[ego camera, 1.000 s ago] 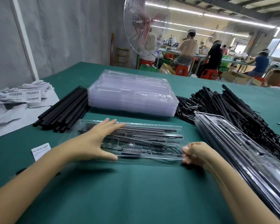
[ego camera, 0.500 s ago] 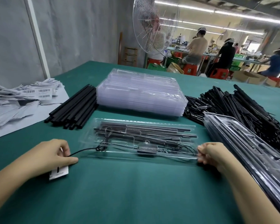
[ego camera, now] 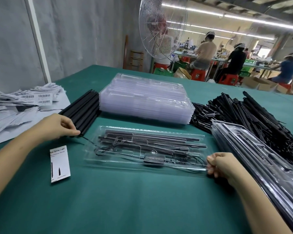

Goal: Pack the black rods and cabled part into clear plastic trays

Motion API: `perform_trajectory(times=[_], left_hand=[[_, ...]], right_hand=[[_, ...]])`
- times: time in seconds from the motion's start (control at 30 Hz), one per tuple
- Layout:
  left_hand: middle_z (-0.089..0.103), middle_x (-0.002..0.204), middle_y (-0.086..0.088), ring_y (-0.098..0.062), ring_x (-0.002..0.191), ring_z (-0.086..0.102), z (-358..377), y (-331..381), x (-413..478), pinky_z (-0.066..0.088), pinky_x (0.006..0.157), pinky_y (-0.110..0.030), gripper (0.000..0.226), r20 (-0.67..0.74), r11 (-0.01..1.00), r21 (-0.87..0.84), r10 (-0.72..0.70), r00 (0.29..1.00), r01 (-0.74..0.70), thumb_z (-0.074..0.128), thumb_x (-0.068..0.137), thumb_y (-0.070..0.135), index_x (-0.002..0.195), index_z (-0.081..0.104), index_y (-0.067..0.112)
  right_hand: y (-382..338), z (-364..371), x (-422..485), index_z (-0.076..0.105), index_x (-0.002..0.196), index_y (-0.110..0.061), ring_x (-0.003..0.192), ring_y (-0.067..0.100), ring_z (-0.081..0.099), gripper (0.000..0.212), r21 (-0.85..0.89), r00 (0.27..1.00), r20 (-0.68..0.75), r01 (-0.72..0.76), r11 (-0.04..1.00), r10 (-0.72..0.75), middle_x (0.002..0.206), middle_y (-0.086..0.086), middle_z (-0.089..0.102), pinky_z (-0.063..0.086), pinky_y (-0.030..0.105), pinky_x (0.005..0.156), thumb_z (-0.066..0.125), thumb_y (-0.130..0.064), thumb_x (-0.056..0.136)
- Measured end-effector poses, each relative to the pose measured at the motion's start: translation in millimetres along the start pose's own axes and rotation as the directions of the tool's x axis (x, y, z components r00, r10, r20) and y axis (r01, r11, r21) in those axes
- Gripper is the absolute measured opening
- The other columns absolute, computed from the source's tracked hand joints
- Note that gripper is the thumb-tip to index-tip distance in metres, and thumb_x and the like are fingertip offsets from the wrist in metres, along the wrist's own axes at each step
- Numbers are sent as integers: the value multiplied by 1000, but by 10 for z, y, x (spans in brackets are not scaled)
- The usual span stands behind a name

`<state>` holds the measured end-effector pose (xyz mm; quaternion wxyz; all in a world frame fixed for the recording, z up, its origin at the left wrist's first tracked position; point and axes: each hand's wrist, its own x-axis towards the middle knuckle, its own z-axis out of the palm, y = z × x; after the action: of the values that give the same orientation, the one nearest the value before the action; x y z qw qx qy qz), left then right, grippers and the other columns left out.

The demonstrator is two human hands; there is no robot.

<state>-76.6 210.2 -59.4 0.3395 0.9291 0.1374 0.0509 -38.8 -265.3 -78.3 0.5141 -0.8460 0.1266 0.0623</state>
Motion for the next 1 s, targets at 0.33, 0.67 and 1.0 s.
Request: perform_trajectory(times=[0.33, 0.67, 1.0], left_hand=[[56, 87, 3, -20, 87, 51, 376, 473, -412, 43, 79, -37, 9, -263, 889, 382, 365, 893, -251, 58, 89, 17, 88, 64, 24], [52, 114, 44, 24, 111, 42, 531, 434, -1126, 35, 98, -8, 53, 276, 828, 191, 470, 838, -527, 26, 79, 79, 98, 67, 51], [-2, 156, 18, -10, 146, -5, 695, 421, -1043, -8, 115, -28, 76, 324, 559, 581, 508, 798, -592, -17, 83, 69, 149, 2, 38]], right_hand=[[23, -16, 42, 47, 66, -2, 33, 12, 48, 31, -5, 1000, 9, 10, 1000, -10, 57, 12, 49, 33, 15, 29, 46, -2, 97], [-8, -8, 45, 45, 61, -1, 27, 8, 47, 36, -22, 1000, 31, 8, 1000, -8, 56, 12, 46, 32, 13, 28, 43, 0, 97], [0, -14, 21, 45, 60, -2, 32, 11, 46, 37, -51, 999, 36, -5, 999, 7, 55, 12, 46, 33, 14, 29, 44, -1, 97]])
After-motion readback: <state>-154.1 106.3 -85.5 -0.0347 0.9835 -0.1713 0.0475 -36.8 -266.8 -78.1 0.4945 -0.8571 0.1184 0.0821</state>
